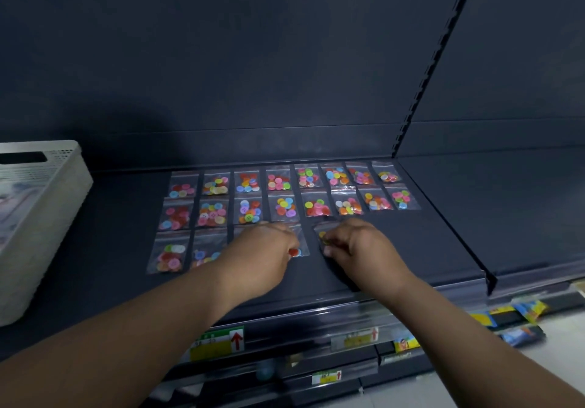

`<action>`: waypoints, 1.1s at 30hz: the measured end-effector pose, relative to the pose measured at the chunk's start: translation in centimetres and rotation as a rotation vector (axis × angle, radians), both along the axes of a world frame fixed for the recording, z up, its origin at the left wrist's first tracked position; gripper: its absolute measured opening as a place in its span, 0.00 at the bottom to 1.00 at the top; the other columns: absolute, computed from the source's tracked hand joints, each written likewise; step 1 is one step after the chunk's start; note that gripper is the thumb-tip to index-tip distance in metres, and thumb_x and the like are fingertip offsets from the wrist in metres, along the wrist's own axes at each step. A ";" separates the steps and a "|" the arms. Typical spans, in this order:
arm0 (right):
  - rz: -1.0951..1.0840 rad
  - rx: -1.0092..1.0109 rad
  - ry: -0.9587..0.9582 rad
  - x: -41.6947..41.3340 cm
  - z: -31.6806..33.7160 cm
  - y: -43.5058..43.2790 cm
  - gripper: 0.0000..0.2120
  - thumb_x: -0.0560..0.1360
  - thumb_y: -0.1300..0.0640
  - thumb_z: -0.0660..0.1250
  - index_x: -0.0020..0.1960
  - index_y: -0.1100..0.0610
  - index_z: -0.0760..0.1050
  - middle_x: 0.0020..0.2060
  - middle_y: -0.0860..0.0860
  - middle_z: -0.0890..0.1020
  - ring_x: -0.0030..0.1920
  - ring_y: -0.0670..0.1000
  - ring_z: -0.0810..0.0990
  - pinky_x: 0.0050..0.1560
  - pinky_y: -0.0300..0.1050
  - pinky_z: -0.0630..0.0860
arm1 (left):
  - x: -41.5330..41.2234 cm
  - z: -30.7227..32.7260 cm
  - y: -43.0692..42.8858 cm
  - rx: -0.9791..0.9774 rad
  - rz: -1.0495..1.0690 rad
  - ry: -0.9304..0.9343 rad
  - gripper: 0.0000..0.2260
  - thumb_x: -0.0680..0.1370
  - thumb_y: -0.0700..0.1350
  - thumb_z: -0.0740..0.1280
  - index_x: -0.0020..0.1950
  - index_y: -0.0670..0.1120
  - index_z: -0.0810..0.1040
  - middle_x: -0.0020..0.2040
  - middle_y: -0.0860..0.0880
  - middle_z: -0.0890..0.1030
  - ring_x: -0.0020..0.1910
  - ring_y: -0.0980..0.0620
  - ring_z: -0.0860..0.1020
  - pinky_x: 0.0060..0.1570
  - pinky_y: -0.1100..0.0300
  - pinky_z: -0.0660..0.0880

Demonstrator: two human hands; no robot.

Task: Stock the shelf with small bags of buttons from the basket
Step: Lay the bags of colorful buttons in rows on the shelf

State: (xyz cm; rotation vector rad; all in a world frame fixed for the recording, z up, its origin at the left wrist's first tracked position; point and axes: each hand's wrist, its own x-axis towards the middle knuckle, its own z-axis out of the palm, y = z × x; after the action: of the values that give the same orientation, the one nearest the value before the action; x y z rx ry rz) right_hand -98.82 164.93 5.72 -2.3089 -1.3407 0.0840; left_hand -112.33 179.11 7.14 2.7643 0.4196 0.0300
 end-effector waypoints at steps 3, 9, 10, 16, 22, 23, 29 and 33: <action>0.001 0.007 0.003 -0.1 0.1 0.5 0.09 0.74 0.56 0.69 0.52 0.57 0.81 0.47 0.52 0.78 0.50 0.51 0.76 0.49 0.38 0.70 | 0.0 0.1 -0.1 0.008 -0.028 0.002 0.12 0.78 0.39 0.60 0.57 0.46 0.80 0.60 0.50 0.77 0.61 0.51 0.73 0.62 0.56 0.69; 0.023 -0.012 0.001 -0.2 0.4 0.8 0.09 0.74 0.56 0.69 0.52 0.57 0.81 0.47 0.53 0.78 0.50 0.52 0.76 0.51 0.41 0.73 | 0.0 0.2 -0.1 -0.001 -0.039 -0.013 0.12 0.79 0.40 0.60 0.58 0.46 0.79 0.62 0.50 0.76 0.61 0.51 0.72 0.62 0.57 0.68; 0.026 -0.018 0.002 -0.2 0.5 0.9 0.09 0.74 0.56 0.69 0.52 0.57 0.81 0.47 0.53 0.78 0.50 0.52 0.76 0.50 0.40 0.72 | 0.0 0.2 0.0 -0.006 -0.041 -0.018 0.12 0.79 0.40 0.60 0.58 0.46 0.79 0.62 0.50 0.76 0.62 0.51 0.72 0.63 0.57 0.68; 0.008 -0.019 -0.002 -0.4 1.5 1.4 0.11 0.73 0.55 0.69 0.55 0.56 0.80 0.49 0.50 0.77 0.51 0.51 0.76 0.49 0.38 0.72 | -0.7 0.6 0.7 -0.052 -0.031 -0.066 0.12 0.79 0.42 0.61 0.61 0.47 0.78 0.62 0.52 0.75 0.62 0.52 0.71 0.63 0.57 0.68; 0.134 0.046 -0.100 -2.7 4.4 5.5 0.11 0.74 0.57 0.67 0.56 0.56 0.79 0.50 0.53 0.79 0.53 0.53 0.76 0.50 0.38 0.70 | -3.3 3.3 3.6 0.026 0.081 -0.240 0.17 0.78 0.48 0.64 0.67 0.49 0.73 0.66 0.53 0.72 0.65 0.54 0.68 0.66 0.62 0.64; 0.168 0.054 -0.114 -3.5 5.0 6.5 0.12 0.74 0.57 0.67 0.57 0.57 0.78 0.51 0.54 0.79 0.53 0.55 0.76 0.51 0.41 0.72 | -4.2 3.9 4.4 0.038 0.101 -0.249 0.16 0.78 0.48 0.64 0.66 0.48 0.74 0.65 0.52 0.73 0.64 0.53 0.70 0.64 0.60 0.66; 0.416 0.039 -0.196 -8.9 7.3 13.4 0.21 0.74 0.55 0.67 0.66 0.55 0.73 0.61 0.53 0.75 0.61 0.56 0.72 0.63 0.44 0.66 | -11.3 6.0 9.6 0.188 0.307 -0.270 0.17 0.68 0.48 0.66 0.54 0.43 0.81 0.53 0.43 0.81 0.52 0.41 0.79 0.56 0.51 0.75; 0.557 0.049 -0.197 -12.7 8.4 17.8 0.22 0.75 0.52 0.66 0.68 0.52 0.70 0.65 0.50 0.71 0.63 0.53 0.68 0.65 0.43 0.66 | -17.1 7.0 12.9 0.240 0.481 -0.248 0.17 0.71 0.48 0.69 0.56 0.42 0.80 0.55 0.42 0.81 0.54 0.41 0.79 0.58 0.53 0.73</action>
State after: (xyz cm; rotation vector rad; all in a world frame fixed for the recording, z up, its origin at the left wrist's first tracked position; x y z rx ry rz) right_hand -111.57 182.70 14.09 -1.8776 -2.0290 -0.0009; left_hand -129.39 191.99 14.12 2.7632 1.0560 0.5655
